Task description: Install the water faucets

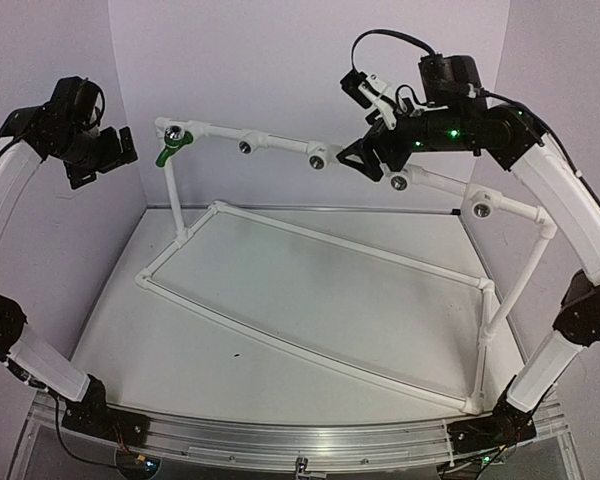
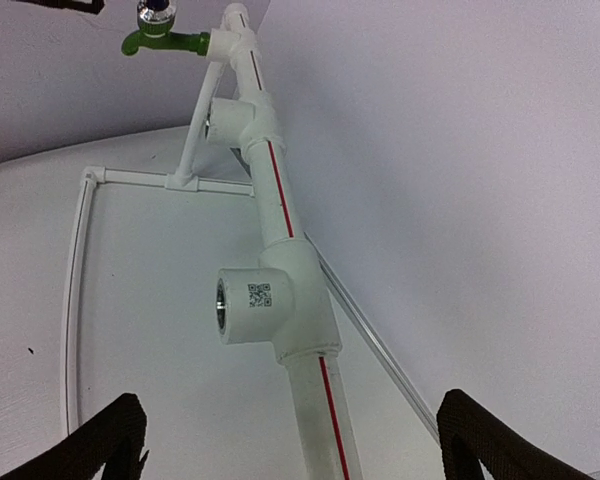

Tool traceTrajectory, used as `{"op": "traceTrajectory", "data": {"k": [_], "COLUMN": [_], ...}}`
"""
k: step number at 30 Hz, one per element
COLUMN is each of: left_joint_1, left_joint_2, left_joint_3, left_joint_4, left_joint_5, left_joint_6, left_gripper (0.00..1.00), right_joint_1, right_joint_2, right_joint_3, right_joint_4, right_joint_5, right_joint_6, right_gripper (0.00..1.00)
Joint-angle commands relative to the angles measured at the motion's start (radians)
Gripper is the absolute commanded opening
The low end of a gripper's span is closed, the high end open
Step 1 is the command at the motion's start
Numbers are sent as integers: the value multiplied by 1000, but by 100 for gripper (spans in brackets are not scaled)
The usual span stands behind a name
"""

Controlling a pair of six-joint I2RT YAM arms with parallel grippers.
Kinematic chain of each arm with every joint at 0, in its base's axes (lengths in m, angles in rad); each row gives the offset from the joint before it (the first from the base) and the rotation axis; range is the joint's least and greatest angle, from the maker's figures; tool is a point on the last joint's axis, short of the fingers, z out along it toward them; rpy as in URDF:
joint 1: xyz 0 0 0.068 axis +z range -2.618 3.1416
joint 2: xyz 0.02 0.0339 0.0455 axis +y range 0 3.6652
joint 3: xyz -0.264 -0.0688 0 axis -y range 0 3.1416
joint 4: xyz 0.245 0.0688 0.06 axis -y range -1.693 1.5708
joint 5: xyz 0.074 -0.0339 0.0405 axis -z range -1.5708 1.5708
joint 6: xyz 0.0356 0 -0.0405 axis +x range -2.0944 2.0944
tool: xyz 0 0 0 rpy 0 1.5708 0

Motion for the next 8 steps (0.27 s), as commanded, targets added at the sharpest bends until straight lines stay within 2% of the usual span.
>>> {"op": "traceTrajectory", "data": {"k": [1, 8], "left_joint_1": [6, 6], "left_joint_2": [-65, -110], "left_joint_3": [-36, -89], "left_joint_4": [-33, -36], "left_joint_5": [-28, -38], "left_joint_6": [-106, -152], "left_gripper": [100, 100], "right_joint_1": [-25, -92], "right_joint_2": [-54, -83], "right_joint_3": [33, 35], "right_joint_4": [11, 29], "right_joint_5": [-51, -128], "right_joint_6": [82, 144], "right_gripper": [98, 98]}}
